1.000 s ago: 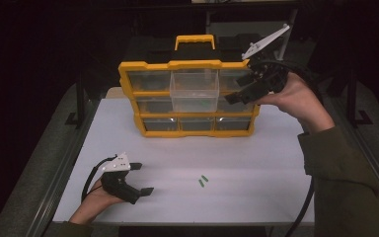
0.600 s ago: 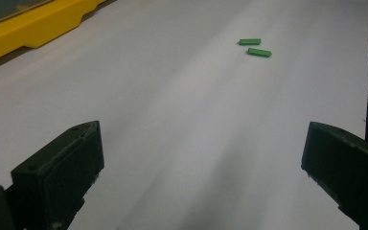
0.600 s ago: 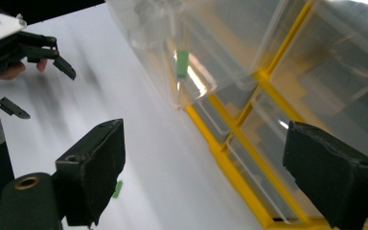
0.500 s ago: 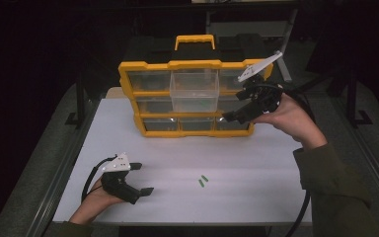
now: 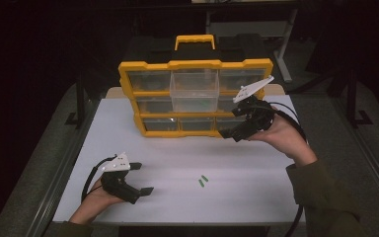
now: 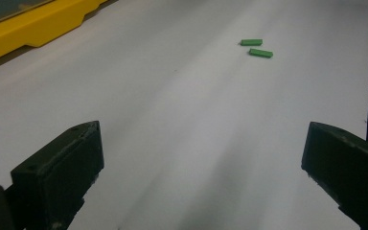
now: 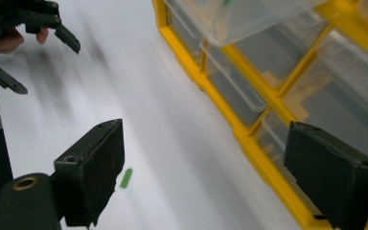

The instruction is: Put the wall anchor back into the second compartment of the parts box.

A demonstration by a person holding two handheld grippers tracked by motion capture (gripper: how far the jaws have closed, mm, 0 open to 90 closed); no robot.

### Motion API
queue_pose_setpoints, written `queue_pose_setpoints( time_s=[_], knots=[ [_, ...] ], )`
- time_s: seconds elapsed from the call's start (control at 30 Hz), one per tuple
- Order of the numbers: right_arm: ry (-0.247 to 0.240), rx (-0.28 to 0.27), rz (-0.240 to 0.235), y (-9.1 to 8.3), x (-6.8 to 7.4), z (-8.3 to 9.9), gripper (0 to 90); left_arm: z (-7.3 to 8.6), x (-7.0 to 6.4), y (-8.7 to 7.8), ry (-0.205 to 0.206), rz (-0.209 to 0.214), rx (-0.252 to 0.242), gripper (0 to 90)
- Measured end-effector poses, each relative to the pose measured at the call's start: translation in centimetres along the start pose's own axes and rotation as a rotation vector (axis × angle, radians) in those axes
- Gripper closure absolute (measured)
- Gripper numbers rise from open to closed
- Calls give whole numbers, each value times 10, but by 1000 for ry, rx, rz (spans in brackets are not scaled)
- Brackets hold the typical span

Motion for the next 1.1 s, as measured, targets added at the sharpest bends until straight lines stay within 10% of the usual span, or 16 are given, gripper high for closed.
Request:
queue_pose_setpoints(
  time_s=[1.1],
  knots=[
    [-54,80,-25,73,69,60,146,3,2,-1,-12,-18,7,6]
  ],
)
Point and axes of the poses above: each handheld gripper's, and its own axes: y roughly forward along the jaws, z roughly out of its underside, x roughly to its left, the point moved 6 cm from there along y, roughly forward along the jaws, and after that the axes turned 12 degrees about z, right-handed, at the moved point
